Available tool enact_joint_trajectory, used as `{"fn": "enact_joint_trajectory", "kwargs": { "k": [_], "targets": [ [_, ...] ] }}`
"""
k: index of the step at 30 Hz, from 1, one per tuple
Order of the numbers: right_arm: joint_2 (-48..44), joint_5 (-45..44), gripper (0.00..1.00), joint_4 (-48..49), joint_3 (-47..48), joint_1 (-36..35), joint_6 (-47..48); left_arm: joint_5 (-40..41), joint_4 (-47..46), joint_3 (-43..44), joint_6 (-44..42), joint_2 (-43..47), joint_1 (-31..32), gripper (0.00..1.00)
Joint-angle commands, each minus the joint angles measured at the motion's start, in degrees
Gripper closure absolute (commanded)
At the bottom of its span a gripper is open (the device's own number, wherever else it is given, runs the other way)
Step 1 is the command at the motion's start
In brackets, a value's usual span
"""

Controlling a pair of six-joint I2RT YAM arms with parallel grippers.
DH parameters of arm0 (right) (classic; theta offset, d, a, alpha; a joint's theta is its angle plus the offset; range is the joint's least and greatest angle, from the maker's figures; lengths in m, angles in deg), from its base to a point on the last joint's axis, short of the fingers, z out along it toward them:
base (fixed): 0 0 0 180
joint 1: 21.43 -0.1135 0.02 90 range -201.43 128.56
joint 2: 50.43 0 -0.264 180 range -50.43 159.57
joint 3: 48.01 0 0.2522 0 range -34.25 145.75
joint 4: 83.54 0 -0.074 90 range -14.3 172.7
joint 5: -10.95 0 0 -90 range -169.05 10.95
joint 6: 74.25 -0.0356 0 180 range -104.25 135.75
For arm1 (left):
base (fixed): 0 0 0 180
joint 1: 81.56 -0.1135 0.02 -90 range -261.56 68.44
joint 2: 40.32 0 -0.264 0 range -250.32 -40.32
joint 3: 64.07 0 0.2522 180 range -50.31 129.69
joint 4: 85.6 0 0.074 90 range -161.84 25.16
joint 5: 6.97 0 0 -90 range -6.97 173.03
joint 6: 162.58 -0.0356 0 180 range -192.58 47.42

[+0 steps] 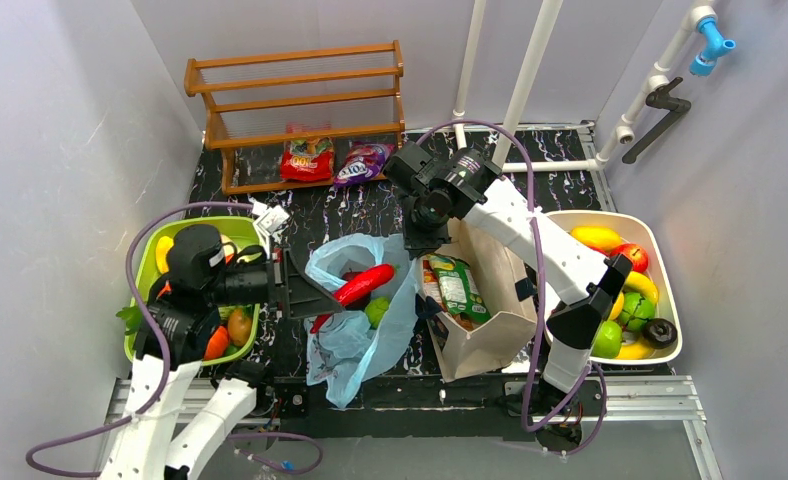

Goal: Place the food into the grocery bag and tie it

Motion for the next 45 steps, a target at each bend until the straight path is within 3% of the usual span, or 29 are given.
{"fn": "enact_joint_trajectory", "kwargs": {
  "k": [1,6,16,17,20,22,25,27,32,41,43,44,45],
  "targets": [
    [-0.6,-0.9,0.99,-1.4,1.3,0.8,0.8,10.2,12.8,1.0,-11.5,-4.1,0.5,1.00],
    [-0.6,-0.4,0.99,-1.0,0.7,0.9,0.9,22.2,14.8,0.2,-14.1,-2.3,0.7,1.00],
    [-0.4,1.4,0.99,0.7,-0.9,0.9,1.6,27.2,8.0,-4.5,-11.0,-1.6,0.7,1.00],
    [-0.4,1.7,0.99,0.9,-1.0,0.9,1.7,28.5,7.7,-4.7,-10.6,-1.6,0.7,0.97],
    [-0.4,2.7,0.99,1.4,-1.1,0.9,2.1,30.6,7.6,-4.9,-9.9,-2.1,0.7,0.59],
    [-0.3,2.8,0.99,1.5,-1.2,0.9,2.2,30.9,7.6,-5.1,-9.9,-2.4,0.6,0.39],
    [-0.2,3.0,0.99,1.7,-1.5,0.9,2.4,31.1,7.6,-5.3,-9.9,-2.3,0.7,0.22],
    [-0.3,3.1,0.99,1.8,-1.7,1.0,2.4,31.1,7.9,-5.1,-10.0,-2.2,0.7,0.15],
    [-0.2,3.3,0.99,1.8,-1.7,0.9,2.6,34.6,15.0,-0.3,-13.8,-2.9,0.7,0.15],
    [-0.6,3.8,0.99,2.5,-2.9,0.9,2.6,51.3,34.5,12.5,-21.0,-5.5,0.6,0.21],
    [-0.7,3.9,0.99,2.7,-3.1,0.9,2.6,58.2,37.6,13.1,-20.3,-5.4,0.6,0.23],
    [-0.9,3.9,0.99,2.8,-3.4,0.9,2.6,69.0,43.3,13.3,-18.5,-6.7,0.7,0.25],
    [-1.0,4.0,0.99,2.9,-3.5,0.9,2.7,71.6,43.9,12.9,-17.9,-6.7,0.6,0.25]
  ]
}}
